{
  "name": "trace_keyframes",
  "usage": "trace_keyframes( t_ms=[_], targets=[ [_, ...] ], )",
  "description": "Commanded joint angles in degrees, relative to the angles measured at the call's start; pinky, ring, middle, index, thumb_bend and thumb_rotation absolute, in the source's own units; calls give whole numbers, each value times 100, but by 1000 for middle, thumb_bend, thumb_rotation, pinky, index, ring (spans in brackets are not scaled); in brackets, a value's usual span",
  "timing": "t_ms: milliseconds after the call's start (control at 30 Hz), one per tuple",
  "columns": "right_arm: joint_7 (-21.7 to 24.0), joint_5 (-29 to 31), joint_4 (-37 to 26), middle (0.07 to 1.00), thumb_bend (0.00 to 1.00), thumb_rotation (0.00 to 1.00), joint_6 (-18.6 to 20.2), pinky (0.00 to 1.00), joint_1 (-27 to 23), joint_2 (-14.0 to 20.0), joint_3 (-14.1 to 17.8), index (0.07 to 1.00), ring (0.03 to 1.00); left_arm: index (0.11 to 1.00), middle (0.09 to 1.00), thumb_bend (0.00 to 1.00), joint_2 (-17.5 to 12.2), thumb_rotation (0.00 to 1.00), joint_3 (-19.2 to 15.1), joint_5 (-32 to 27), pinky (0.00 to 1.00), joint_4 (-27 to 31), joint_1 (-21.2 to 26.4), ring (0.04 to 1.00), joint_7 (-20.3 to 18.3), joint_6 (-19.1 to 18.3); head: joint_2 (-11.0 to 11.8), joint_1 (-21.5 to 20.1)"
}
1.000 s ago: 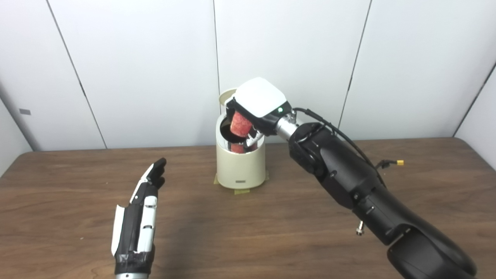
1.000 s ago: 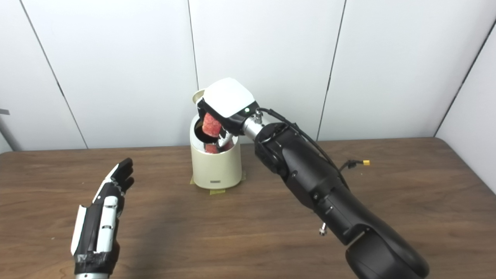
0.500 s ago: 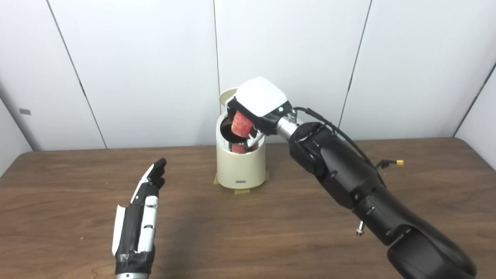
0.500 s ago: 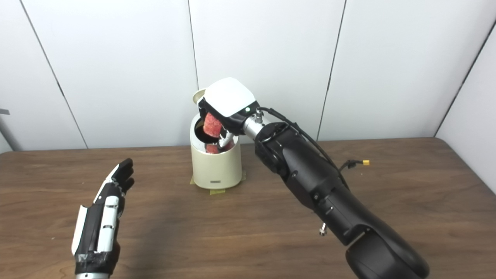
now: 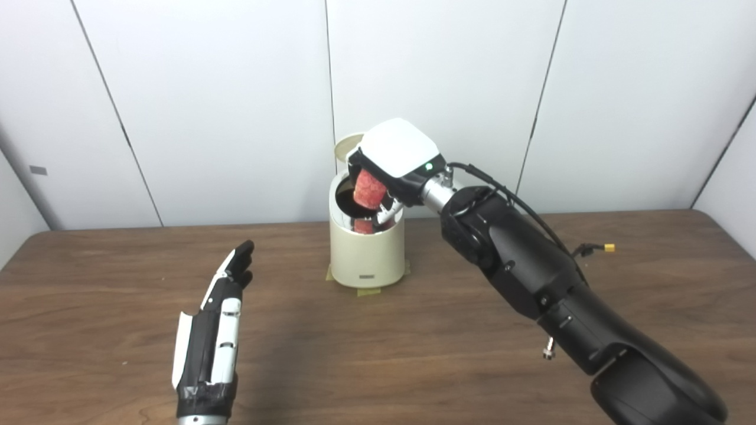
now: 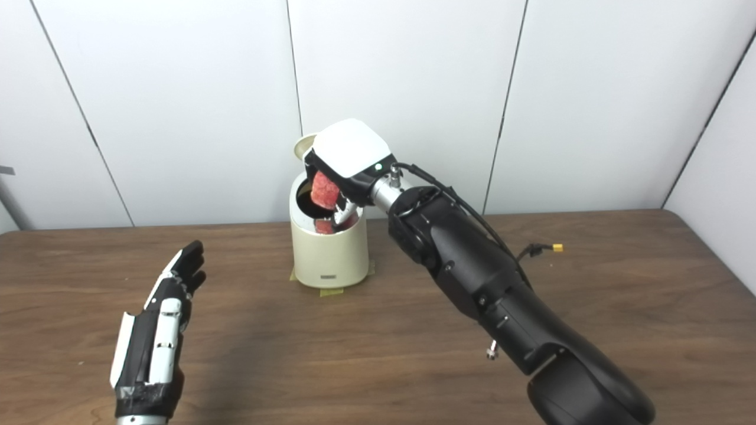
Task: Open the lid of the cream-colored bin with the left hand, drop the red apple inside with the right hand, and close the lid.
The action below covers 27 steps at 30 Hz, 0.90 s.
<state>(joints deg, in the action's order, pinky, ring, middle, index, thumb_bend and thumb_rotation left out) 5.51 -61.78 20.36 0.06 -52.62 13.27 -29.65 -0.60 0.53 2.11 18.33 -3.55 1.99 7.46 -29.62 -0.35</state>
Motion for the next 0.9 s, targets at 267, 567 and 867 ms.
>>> trace_keyframes(
  t_ms=[267, 567, 867],
  targets=[
    [234, -132, -158, 658, 1000, 100, 388, 420, -191, 102, 41, 549, 541, 902, 949, 218, 28, 936, 31, 56, 963, 191, -69, 965, -23, 42, -25, 7],
    [202, -146, -121, 659, 1000, 102, 387, 422, -212, 108, 25, 562, 551, 897, 943, 222, 43, 928, 32, 101, 964, 175, -53, 963, 1, 6, -22, 4],
    [263, -163, -156, 652, 1000, 117, 442, 414, -216, 100, 13, 553, 540, 897, 941, 219, 30, 922, 26, 136, 958, 204, -64, 962, 5, -24, -19, 3]
  ],
)
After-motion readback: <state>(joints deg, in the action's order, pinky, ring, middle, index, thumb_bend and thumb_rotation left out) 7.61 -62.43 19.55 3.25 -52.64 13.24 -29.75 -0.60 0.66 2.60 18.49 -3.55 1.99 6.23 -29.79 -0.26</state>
